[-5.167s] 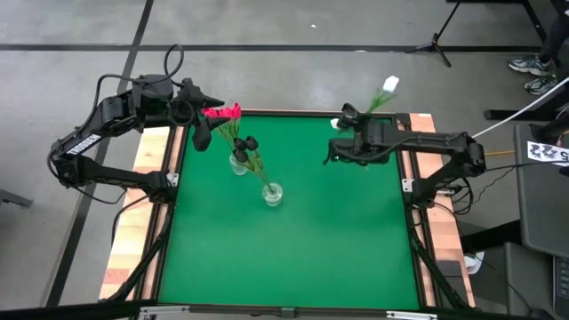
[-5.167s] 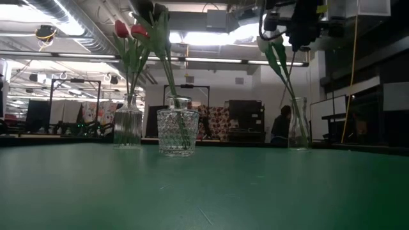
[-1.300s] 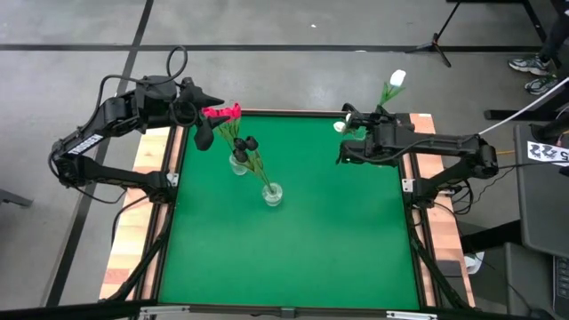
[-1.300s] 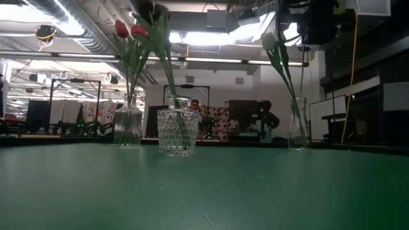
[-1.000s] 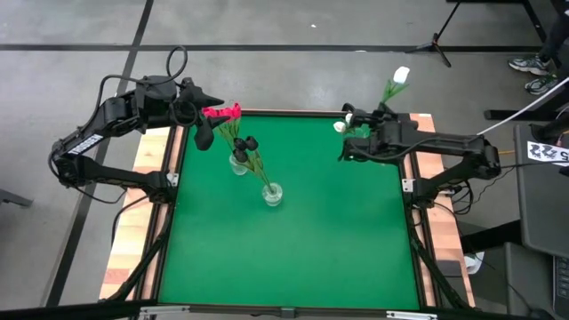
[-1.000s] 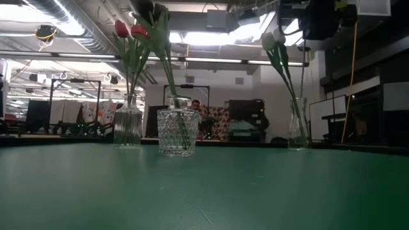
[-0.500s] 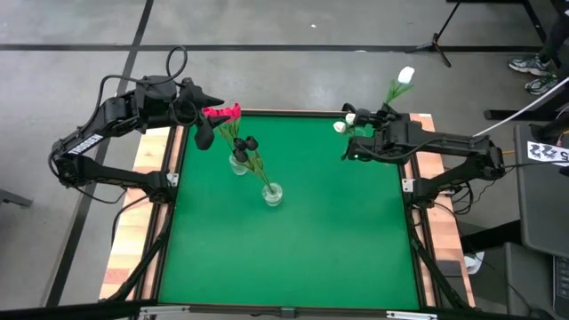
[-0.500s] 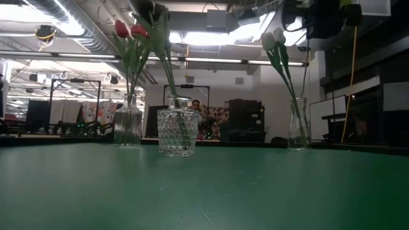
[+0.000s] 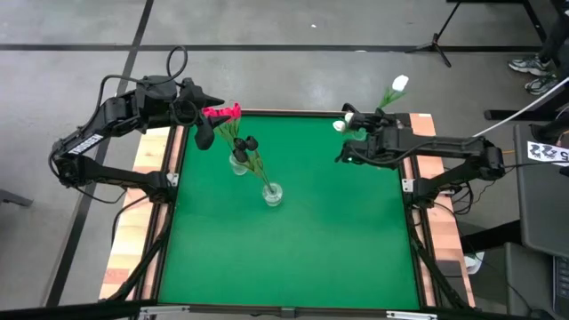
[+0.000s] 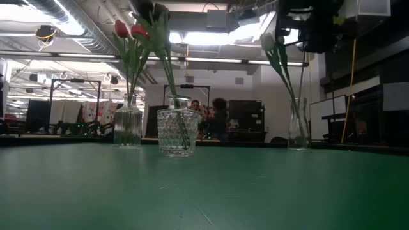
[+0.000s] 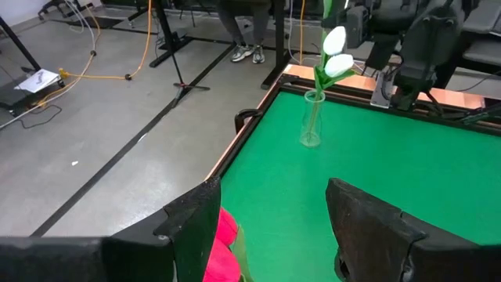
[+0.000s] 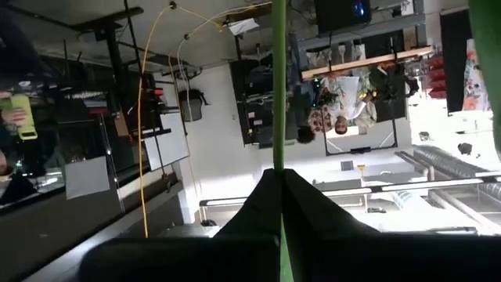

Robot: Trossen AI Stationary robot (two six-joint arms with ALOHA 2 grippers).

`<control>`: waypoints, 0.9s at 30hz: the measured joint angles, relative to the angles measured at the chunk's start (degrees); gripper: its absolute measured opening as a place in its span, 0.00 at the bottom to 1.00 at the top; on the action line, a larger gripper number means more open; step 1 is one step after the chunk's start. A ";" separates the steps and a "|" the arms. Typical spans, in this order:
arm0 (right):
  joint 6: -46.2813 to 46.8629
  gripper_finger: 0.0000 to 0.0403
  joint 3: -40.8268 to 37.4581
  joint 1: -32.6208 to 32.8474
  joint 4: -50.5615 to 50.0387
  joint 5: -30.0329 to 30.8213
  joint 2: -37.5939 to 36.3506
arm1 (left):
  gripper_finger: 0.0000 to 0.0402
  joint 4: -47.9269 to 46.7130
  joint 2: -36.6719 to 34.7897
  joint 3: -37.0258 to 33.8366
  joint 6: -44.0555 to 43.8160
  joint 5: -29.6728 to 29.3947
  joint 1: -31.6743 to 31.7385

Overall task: Sort flowers into vase by color
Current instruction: Put the white tulip into the top right transparent vase

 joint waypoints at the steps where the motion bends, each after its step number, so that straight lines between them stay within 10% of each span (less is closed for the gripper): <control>1: -0.42 0.00 -0.56 -0.01 1.04 0.01 -0.02 | 0.57 0.02 0.00 0.00 0.00 0.00 0.00; 27: -7.21 0.09 -8.06 -3.35 13.81 -8.07 0.01 | 0.57 0.00 0.02 0.00 0.67 0.00 0.00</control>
